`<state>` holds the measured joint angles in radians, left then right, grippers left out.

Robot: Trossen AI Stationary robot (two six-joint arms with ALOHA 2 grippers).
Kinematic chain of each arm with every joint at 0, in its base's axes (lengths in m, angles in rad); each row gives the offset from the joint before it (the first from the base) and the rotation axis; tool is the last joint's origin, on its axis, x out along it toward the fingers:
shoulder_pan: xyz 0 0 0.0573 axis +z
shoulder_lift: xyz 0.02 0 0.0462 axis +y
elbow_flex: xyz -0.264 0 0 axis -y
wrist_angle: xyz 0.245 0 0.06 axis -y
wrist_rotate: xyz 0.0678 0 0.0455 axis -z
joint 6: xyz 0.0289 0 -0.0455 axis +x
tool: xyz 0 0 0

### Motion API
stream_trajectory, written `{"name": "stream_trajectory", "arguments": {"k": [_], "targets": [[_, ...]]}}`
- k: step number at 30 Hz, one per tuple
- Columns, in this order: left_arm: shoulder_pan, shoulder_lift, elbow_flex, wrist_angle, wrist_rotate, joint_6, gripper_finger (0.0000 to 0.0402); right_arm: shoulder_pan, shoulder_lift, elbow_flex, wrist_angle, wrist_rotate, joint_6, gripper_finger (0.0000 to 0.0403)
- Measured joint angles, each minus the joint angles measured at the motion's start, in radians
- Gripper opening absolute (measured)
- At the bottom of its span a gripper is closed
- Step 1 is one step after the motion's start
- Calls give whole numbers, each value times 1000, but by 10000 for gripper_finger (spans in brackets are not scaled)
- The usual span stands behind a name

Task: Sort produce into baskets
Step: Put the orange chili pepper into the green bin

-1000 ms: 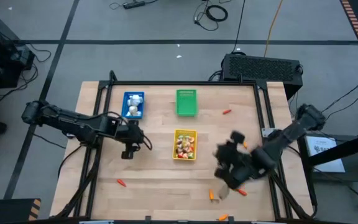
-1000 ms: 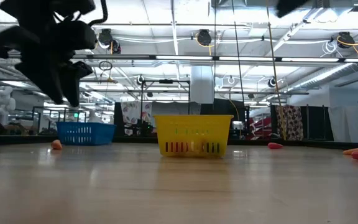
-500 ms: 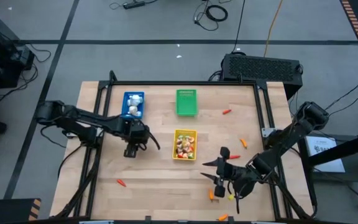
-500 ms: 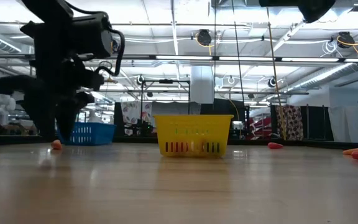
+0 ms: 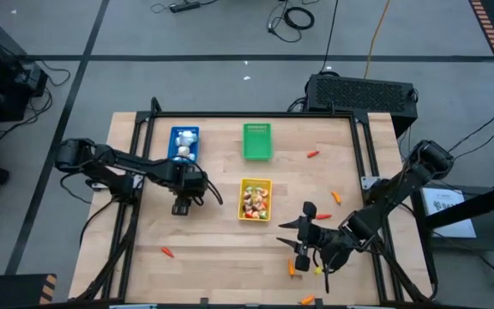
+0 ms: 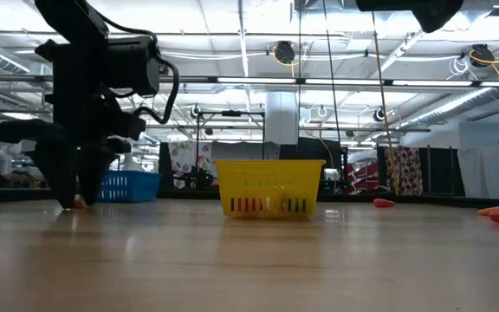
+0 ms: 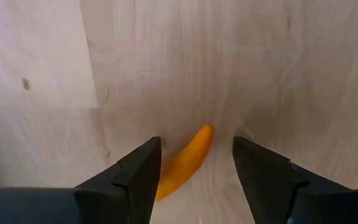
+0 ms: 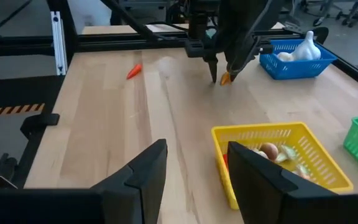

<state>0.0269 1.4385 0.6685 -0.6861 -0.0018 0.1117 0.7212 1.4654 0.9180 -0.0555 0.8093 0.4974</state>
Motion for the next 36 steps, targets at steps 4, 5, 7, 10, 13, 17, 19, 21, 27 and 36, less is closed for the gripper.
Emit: {"name": "stream_trajectory", "arguments": {"k": [4,5,7,10,13,17,19,21,27,36], "targets": [[-1,26,4,3,2,0,206,1,0,0,0,0,4,160],[-1,26,4,3,2,-1,203,1,0,0,0,0,3,160],[-2,26,4,3,-2,-7,188,1,0,0,0,0,3,160],[-2,26,3,3,-5,-17,149,1,0,0,-1,0,3,160],[-2,28,3,5,-18,-20,96,1,0,0,0,0,4,160],[-2,22,1,5,-53,-28,21,1,0,0,-1,0,6,160],[-2,20,1,7,-63,-28,9,1,0,1,0,0,6,160],[-2,16,1,7,-70,-28,11,1,0,1,-1,0,7,160],[1,-13,50,13,-85,-28,3,1,0,1,0,-2,14,160],[14,-33,228,298,-111,-18,4,1,0,1,0,-4,13,160]]}}
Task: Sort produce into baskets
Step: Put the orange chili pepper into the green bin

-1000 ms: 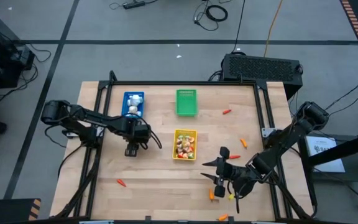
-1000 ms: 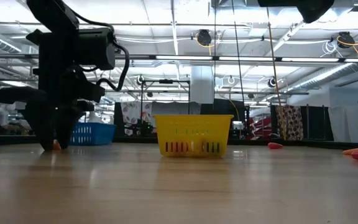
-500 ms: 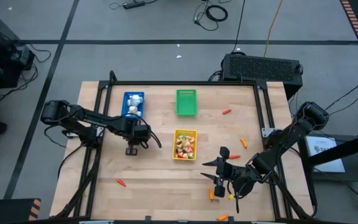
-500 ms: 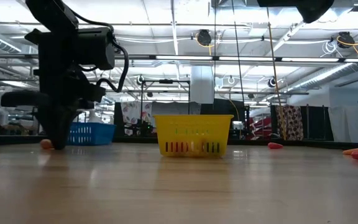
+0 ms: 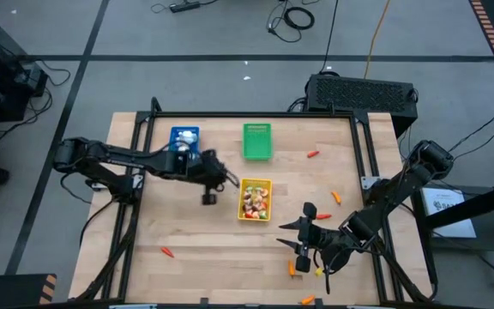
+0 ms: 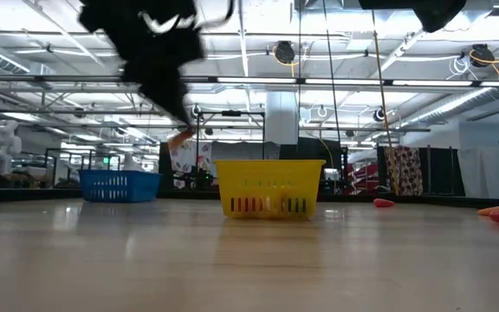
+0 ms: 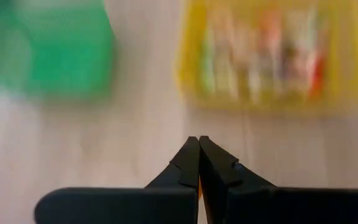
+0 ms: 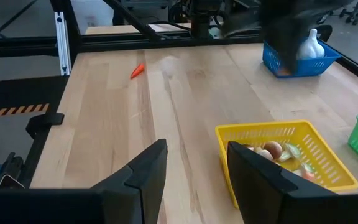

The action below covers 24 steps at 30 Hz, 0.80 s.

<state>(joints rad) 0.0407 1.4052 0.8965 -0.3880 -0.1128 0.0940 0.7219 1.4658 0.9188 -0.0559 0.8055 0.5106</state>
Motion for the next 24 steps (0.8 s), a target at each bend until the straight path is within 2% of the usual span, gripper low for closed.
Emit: {"name": "stream_trajectory", "arguments": {"k": [4,8,14,19,24], "targets": [[62,9,4,316,-22,23,4,0,0,0,2,0,1,160],[158,49,4,524,-29,-32,4,0,0,0,28,0,-2,160],[270,179,3,731,54,-266,4,0,0,0,31,0,-11,160],[324,297,3,908,61,-458,4,0,0,0,32,1,-31,160],[357,360,3,959,64,-630,4,0,0,0,32,1,-52,160]]}}
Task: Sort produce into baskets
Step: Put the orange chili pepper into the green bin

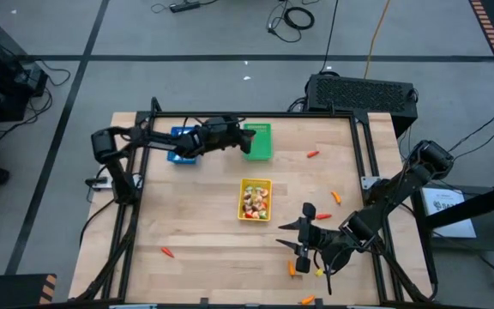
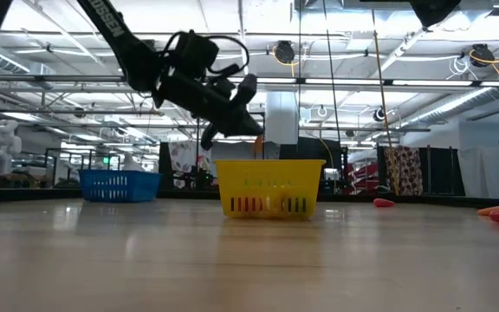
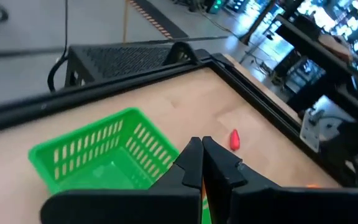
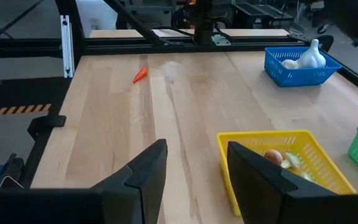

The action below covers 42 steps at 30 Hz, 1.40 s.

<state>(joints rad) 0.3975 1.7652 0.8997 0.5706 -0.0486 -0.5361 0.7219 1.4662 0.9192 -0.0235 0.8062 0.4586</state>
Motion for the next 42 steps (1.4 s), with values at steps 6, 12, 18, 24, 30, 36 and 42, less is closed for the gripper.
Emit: {"name": "stream_trajectory", "arguments": {"k": [6,12,18,24,30,36,42], "targets": [[10,14,0,-2,-1,-34,4,0,0,0,1,0,-8,160],[4,14,0,-3,-1,-34,4,0,0,0,1,0,-8,160],[-2,14,0,-17,-6,-32,10,0,0,0,6,0,-8,160],[-5,14,0,-36,-14,-35,80,0,0,0,6,0,-6,160],[3,-12,0,-60,31,-84,118,0,0,0,6,-2,-4,160],[8,-167,0,-130,205,-18,114,0,0,0,5,-55,-3,160],[-38,-402,2,-487,398,62,113,0,0,1,5,-55,-3,160]]}}
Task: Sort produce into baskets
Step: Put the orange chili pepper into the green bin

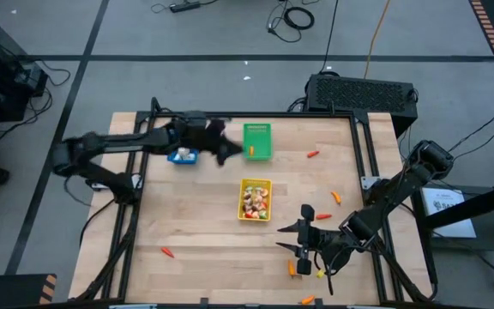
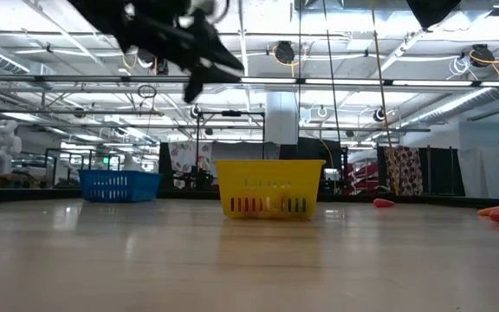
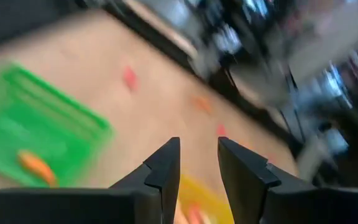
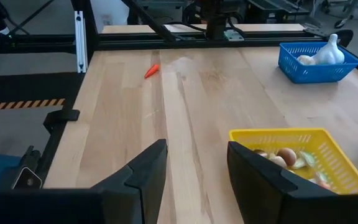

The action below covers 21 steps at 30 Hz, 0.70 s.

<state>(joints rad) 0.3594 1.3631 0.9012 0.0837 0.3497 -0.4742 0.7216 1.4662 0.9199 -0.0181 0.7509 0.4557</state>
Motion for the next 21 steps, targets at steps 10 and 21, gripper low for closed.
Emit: {"name": "stream_trajectory", "arguments": {"k": [10,21], "targets": [[-386,-239,-1,-625,-73,79,113,0,0,0,11,0,4,160],[-787,-27,-30,-248,-471,221,113,1,0,1,22,-107,167,160]]}}
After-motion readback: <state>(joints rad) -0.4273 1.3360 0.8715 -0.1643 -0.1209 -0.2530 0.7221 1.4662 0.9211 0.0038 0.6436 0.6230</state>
